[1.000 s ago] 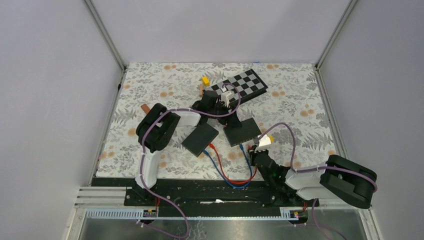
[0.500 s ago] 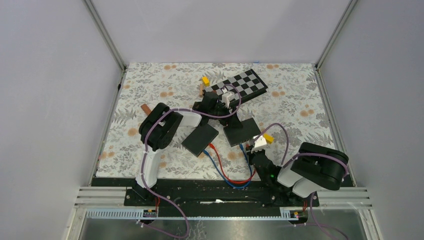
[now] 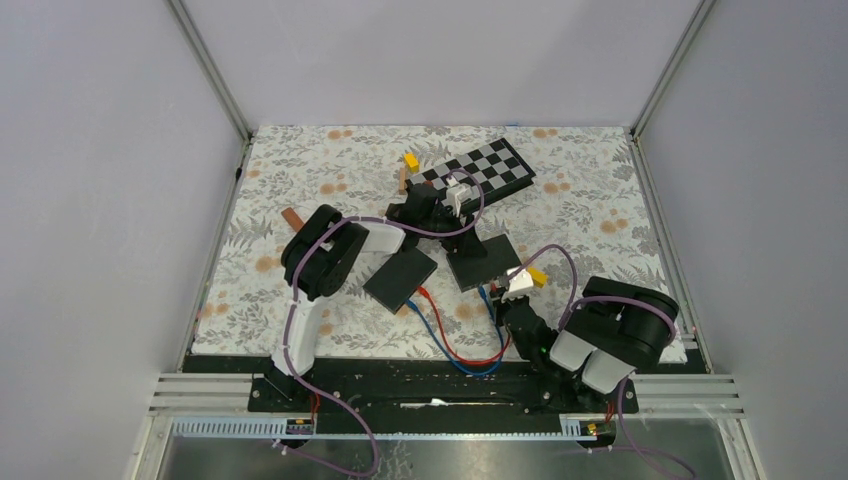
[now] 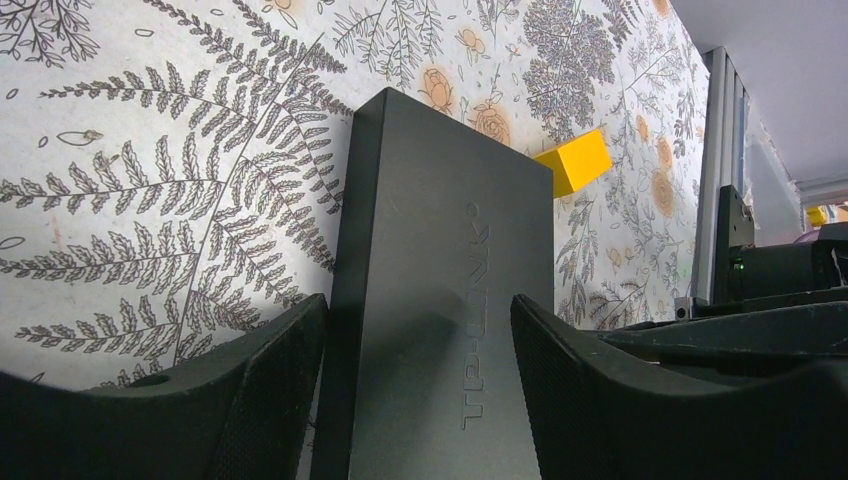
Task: Insert the plug into the switch port
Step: Insert the connector into the switch port.
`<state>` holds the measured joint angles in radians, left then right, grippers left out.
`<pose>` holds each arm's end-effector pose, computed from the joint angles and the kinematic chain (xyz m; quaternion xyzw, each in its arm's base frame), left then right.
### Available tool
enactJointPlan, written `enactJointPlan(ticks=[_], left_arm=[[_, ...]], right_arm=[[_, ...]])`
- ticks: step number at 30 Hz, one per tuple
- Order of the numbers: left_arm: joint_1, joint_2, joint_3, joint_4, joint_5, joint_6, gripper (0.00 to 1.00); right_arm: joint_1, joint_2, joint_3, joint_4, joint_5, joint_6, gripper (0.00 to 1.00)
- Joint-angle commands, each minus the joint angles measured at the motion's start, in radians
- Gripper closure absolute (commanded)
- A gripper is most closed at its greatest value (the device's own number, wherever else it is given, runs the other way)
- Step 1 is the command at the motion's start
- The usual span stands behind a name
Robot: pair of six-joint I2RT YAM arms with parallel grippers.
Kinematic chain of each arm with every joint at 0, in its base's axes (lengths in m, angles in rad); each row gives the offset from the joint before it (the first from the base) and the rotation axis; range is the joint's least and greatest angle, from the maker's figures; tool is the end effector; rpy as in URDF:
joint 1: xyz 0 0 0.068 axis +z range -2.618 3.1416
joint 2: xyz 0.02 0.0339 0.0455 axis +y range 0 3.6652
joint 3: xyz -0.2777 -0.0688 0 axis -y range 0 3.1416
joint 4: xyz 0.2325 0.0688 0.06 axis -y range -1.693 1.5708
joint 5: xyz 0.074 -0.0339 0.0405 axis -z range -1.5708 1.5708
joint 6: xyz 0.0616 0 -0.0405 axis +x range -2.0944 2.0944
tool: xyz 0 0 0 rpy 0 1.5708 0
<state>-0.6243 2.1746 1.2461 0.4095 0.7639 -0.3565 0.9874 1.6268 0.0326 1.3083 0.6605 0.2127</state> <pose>0.3547 -0.3081 0.1331 0.2926 0.7704 -0.5038 0.2591 0.1460 0.1526 0.1223 -0.1062 0.7746 0.1058 0.6144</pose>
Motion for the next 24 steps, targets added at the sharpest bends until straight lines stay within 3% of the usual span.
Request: enactJointPlan(ticks=[1, 8, 24], left_arm=[[-0.009, 0.033, 0.024, -0.017, 0.016, 0.028, 0.3], [-0.012, 0.041, 0.038, -0.04, 0.008, 0.04, 0.3], [-0.012, 0.049, 0.048, -0.056, 0.009, 0.051, 0.34]], right_arm=[[-0.013, 0.031, 0.011, 0.139, -0.024, -0.023, 1.0], [-0.014, 0.062, -0.002, 0.235, -0.039, -0.045, 1.0], [-0.02, 0.074, 0.031, 0.173, 0.044, -0.04, 1.0]])
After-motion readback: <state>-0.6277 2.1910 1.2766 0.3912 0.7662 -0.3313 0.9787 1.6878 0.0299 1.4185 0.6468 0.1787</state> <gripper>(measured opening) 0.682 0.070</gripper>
